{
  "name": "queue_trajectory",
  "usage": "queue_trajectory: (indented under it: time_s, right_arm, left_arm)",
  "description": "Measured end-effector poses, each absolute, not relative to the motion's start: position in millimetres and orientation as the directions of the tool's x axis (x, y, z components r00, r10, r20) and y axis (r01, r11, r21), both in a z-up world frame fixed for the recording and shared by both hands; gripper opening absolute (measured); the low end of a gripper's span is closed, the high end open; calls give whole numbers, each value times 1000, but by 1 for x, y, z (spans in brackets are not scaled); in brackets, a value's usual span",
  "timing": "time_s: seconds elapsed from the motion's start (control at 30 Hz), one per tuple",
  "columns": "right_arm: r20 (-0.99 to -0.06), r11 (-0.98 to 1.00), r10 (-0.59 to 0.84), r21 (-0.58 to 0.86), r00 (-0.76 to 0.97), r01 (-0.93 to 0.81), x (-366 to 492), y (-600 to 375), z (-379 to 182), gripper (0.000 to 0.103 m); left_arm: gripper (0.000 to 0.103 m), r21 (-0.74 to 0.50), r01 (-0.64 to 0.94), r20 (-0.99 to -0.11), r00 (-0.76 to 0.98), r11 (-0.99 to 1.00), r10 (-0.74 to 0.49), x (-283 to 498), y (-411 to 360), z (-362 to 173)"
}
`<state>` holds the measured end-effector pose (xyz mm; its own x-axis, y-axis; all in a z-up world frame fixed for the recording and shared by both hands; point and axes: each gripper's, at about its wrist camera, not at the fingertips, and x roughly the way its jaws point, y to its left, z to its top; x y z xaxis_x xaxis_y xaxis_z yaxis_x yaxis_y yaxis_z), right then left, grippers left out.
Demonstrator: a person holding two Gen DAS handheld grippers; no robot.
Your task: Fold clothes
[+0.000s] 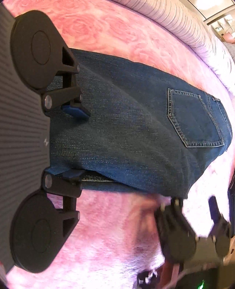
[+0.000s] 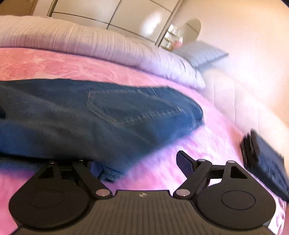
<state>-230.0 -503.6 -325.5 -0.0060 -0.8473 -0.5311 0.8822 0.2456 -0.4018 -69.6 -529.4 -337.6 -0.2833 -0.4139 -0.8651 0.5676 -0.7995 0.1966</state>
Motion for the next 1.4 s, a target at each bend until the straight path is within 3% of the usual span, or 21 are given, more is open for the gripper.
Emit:
queue_trajectory:
  time_s: [0.07,0.37,0.53,0.67,0.77,0.93,1.1,1.2,1.4]
  right_arm:
    - [-523,246,-852,-446,-27,861,-233,-486,-322,80]
    - [-571,274,-821,-387,5,880,-211,-496,-321,83]
    - [-598,296,-801,-348,33,890,-236,-510,-318,79]
    - [-637,262,-771,-320,-3,910,-261,-480,-306,78]
    - [-679,115,-728,-258,-95,959,-275,-471,-294,74]
    - [-670,144,-741,-95,44,985,-267,-464,-267,74]
    - [-655,371,-697,20,292,928,-236,-486,-286,74]
    - [-735,291,-644,20,211,957,-252,-499,-301,69]
    - [-792,245,-605,-90,80,965,-270,-469,-284,73]
  left_arm:
    - [54,201,565,-871,-270,-800,-410,-73,-530,-338]
    - [52,164,588,-894,-251,-792,-371,-75,-538,-337]
    - [54,116,572,-907,-271,-812,-321,-73,-536,-329]
    - [52,131,496,-909,-285,-858,-303,-72,-519,-316]
    - [52,123,496,-902,-306,-860,-306,-66,-513,-306]
    - [53,47,566,-949,-233,-823,-214,-53,-520,-329]
    - [54,27,625,-951,-225,-780,-213,-29,-506,-333]
    - [54,40,687,-958,-181,-726,-223,0,-487,-328]
    - [54,100,814,-984,-5,-572,-179,72,-430,-320]
